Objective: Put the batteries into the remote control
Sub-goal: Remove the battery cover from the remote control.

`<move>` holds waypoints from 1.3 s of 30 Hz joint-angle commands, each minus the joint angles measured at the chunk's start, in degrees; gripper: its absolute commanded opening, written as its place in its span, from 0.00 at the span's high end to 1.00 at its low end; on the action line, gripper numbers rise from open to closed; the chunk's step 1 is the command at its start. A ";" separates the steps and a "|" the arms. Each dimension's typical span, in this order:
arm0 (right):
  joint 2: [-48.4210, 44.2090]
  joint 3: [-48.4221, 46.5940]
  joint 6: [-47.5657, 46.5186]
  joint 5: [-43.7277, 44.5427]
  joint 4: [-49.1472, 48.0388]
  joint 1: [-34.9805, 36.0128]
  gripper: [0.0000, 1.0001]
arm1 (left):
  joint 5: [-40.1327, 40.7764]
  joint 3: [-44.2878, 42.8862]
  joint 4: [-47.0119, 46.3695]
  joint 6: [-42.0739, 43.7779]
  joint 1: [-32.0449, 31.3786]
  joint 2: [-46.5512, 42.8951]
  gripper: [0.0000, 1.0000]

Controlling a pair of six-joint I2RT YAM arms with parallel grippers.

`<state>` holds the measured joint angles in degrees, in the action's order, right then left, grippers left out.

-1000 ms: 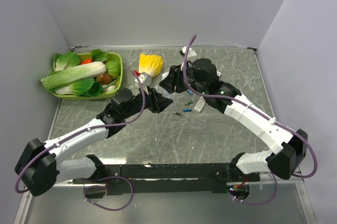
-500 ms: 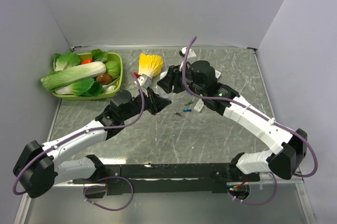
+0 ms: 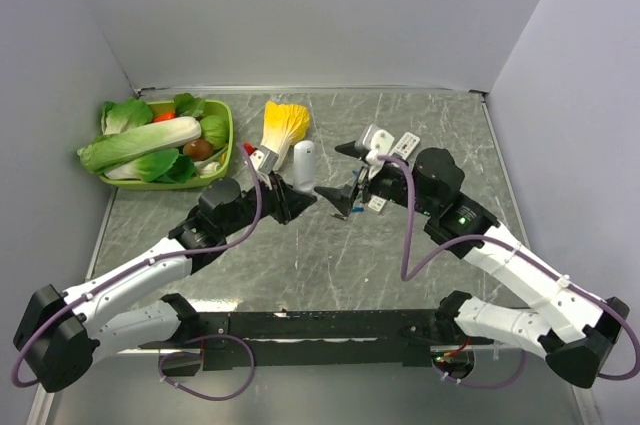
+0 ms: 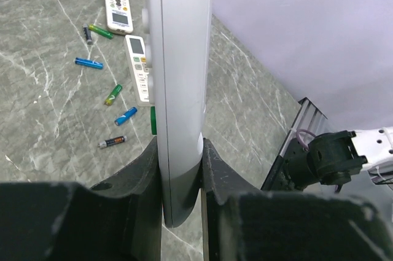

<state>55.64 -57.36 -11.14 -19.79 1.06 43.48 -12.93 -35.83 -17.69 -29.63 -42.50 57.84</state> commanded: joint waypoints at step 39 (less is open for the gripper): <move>13.27 -8.64 -25.86 -13.96 5.62 0.20 0.32 | -1.92 -1.43 3.19 0.71 0.14 -4.93 0.99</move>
<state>67.75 -63.77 -35.92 -33.30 5.52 43.53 -14.15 -35.83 -11.09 -29.23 -42.46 54.57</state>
